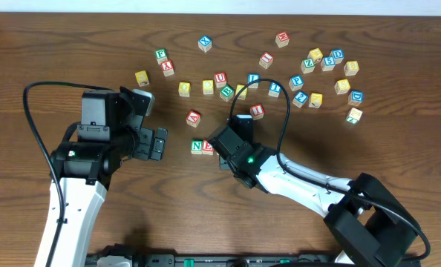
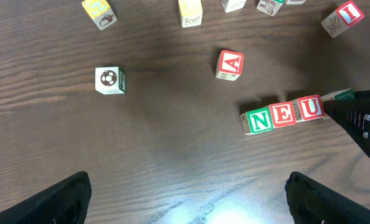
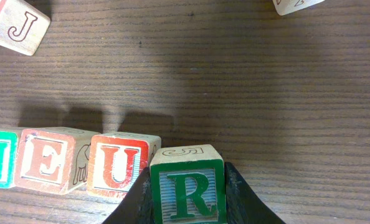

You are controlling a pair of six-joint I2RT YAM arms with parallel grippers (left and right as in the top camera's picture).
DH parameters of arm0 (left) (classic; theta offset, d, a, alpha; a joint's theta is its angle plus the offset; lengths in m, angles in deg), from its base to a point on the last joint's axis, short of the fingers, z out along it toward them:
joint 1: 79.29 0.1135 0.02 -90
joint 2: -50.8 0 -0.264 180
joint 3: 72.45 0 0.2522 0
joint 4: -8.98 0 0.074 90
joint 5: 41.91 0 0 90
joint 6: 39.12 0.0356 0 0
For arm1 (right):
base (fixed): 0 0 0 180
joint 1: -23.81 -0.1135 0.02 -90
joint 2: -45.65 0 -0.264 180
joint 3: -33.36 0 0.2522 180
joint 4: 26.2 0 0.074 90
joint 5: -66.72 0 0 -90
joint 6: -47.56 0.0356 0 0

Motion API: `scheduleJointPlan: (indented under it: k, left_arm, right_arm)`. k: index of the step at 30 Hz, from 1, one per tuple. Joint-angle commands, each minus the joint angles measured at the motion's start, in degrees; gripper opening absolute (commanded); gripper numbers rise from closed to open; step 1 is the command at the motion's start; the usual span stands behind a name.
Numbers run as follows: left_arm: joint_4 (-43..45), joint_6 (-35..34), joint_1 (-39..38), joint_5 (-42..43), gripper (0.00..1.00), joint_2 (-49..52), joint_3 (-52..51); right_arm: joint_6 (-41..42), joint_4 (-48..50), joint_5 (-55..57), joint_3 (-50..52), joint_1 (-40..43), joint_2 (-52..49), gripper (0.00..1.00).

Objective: Spell out NEURIPS
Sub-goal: 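Lower the green R block beside the U block, adjusting alignment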

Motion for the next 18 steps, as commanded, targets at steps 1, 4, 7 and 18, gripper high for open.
scheduleJointPlan:
  k: [1,4,7,18]
  left_arm:
    - [-0.2,0.4,0.3,-0.5,0.98,-0.1,1.6]
    - [-0.2,0.4,0.3,-0.5,0.98,-0.1,1.6]
    - [-0.2,0.3,0.3,-0.5,0.98,-0.1,1.6]
    - [-0.2,0.3,0.3,-0.5,0.98,-0.1,1.6]
  right_arm:
    - [0.9,0.4,0.0,0.4,-0.4,-0.5,0.01]
    - [0.9,0.7,-0.2,0.4,-0.5,-0.5,0.01]
    - [0.9,0.7,-0.2,0.4,-0.5,-0.5,0.01]
    - [0.9,1.0,-0.4,0.4,-0.5,-0.5,0.01]
